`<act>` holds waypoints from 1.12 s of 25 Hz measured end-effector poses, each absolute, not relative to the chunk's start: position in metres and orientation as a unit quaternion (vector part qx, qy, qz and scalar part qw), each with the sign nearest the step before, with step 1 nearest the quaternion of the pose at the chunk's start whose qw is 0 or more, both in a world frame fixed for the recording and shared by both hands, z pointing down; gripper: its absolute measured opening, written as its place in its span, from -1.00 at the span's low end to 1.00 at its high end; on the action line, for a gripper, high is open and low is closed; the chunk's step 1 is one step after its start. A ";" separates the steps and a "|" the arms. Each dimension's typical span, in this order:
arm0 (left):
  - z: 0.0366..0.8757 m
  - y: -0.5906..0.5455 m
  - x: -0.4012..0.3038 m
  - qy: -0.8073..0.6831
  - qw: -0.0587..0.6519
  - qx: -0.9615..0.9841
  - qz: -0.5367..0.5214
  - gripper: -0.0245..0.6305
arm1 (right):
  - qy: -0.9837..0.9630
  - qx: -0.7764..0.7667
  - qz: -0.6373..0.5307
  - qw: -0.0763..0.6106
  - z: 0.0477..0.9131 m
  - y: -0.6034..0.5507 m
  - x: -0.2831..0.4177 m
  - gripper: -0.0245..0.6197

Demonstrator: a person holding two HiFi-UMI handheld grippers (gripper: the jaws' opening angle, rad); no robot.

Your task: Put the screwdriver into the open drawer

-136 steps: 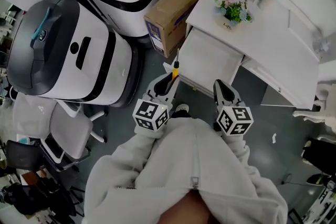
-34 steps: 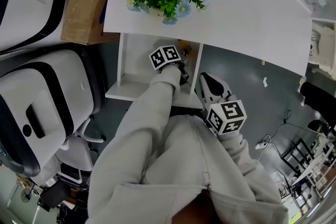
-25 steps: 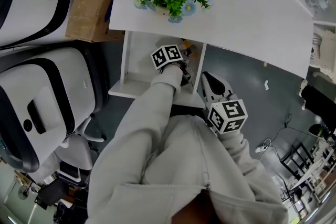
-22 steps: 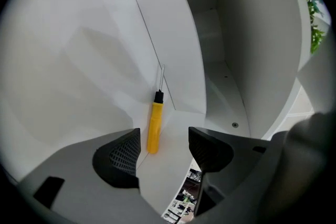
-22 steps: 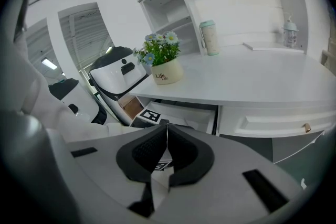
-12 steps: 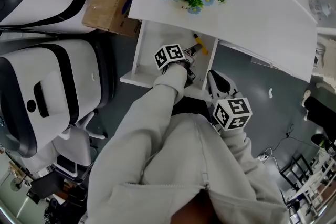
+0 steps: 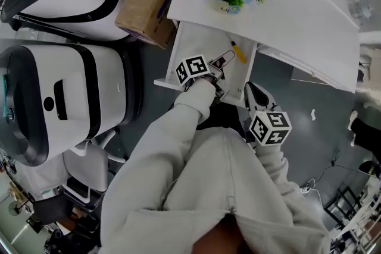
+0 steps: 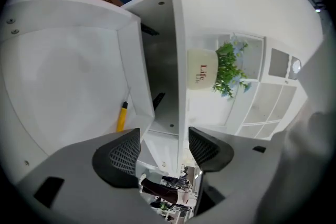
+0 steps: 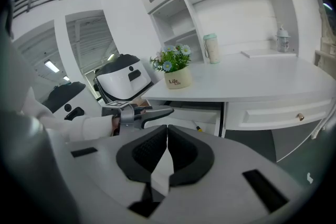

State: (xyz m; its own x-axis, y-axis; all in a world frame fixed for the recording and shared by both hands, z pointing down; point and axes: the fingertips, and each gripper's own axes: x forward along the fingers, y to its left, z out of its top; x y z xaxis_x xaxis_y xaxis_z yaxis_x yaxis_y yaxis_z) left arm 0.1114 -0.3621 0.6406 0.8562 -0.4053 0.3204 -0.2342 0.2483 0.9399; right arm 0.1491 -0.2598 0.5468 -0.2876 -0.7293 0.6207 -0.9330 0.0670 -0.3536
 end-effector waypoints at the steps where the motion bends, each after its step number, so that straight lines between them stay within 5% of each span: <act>1: 0.632 -0.362 0.109 -0.255 0.740 0.619 -0.063 -0.05 | -0.715 0.584 0.360 0.138 0.545 -0.257 0.149 -0.82; 28: 0.443 -0.317 -0.022 -0.261 0.436 0.860 -0.051 -0.05 | -0.763 0.572 0.288 0.088 0.480 -0.248 0.085 -0.82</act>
State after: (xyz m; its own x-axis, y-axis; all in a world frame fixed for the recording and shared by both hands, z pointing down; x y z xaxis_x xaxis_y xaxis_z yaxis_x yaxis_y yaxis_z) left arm -0.0217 -0.3168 0.4427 0.8590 -0.4924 0.1403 -0.4038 -0.4832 0.7768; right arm 0.0847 -0.2481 0.4802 -0.3313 -0.8221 0.4630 -0.9230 0.1807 -0.3398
